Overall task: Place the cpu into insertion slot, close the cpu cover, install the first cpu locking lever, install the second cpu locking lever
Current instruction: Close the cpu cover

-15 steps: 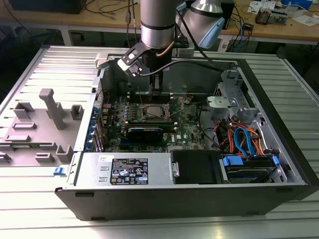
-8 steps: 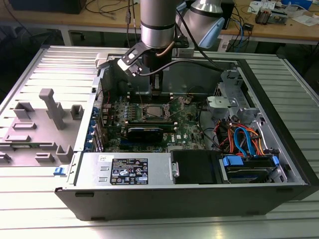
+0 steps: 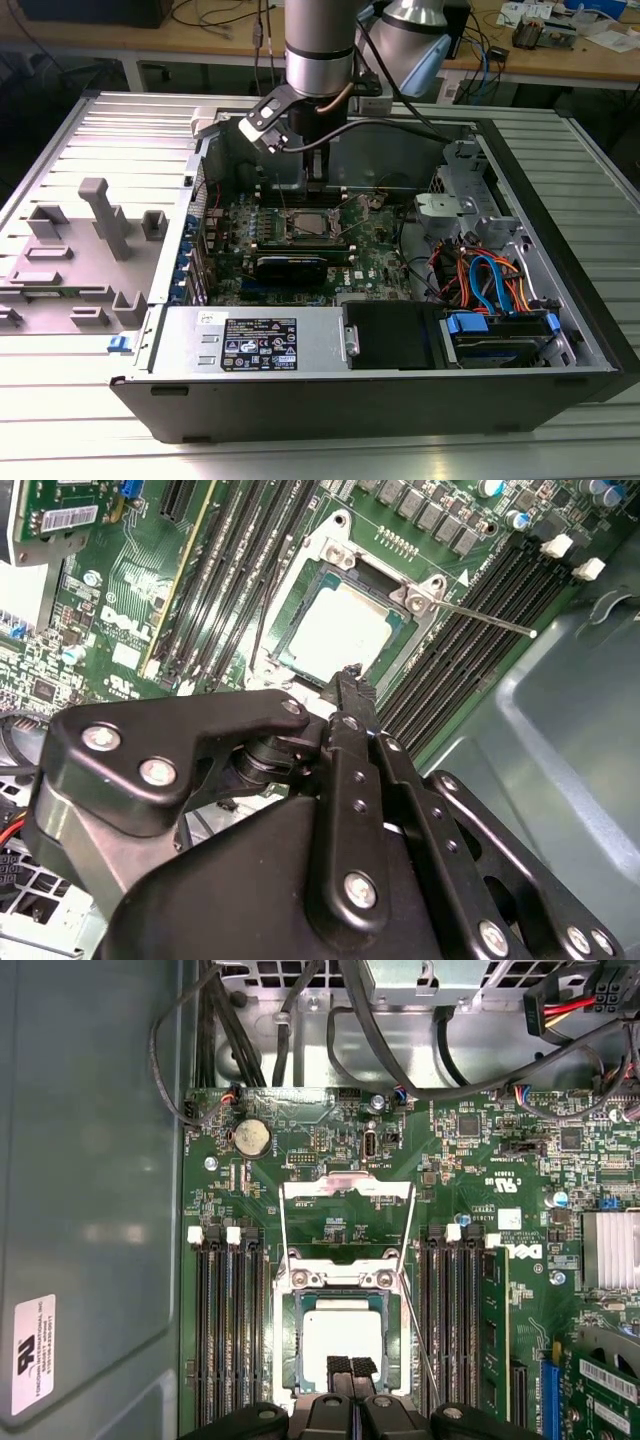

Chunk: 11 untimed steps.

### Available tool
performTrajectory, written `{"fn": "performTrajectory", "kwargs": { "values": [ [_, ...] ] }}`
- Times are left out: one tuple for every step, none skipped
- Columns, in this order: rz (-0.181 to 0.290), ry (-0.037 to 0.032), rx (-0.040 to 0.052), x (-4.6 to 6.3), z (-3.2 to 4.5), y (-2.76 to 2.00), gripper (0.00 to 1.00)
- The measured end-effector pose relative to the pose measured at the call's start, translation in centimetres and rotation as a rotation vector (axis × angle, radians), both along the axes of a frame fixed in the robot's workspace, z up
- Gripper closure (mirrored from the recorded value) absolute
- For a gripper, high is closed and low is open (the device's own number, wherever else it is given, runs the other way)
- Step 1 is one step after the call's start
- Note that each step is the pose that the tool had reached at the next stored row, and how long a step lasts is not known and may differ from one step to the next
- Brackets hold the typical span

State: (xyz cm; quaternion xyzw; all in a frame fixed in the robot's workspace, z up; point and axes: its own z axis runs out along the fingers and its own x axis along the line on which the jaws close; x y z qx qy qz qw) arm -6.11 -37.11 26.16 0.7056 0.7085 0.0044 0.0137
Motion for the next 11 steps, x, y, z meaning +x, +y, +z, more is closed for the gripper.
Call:
{"fn": "performTrajectory", "kwargs": {
  "values": [
    [0.0, 0.0, 0.0001, 0.26, 0.0, 0.0, 0.89],
    [0.0, 0.0, 0.0, 0.37, 0.0, 0.0, 0.89],
    [0.0, 0.0, 0.0, 0.42, 0.0, 0.0, 0.89],
    [0.0, 0.0, 0.0001, 0.44, 0.0, 0.0, 0.89],
    [0.0, 0.0, 0.0001, 0.48, 0.0, 0.0, 0.89],
    [0.0, 0.0, 0.0001, 0.53, 0.0, 0.0, 0.89],
    [0.0, 0.0, 0.0001, 0.55, 0.0, 0.0, 0.89],
    [0.0, 0.0001, 0.0001, 0.57, 0.0, 0.0, 0.89],
    [0.0, 0.0, 0.0001, 0.58, 0.0, 0.0, 0.89],
    [0.0, 0.0, 0.0001, 0.62, 0.0, 0.0, 0.89],
    [0.0, 0.0, 0.0001, 0.67, 0.0, 0.0, 0.89]
  ]
}}
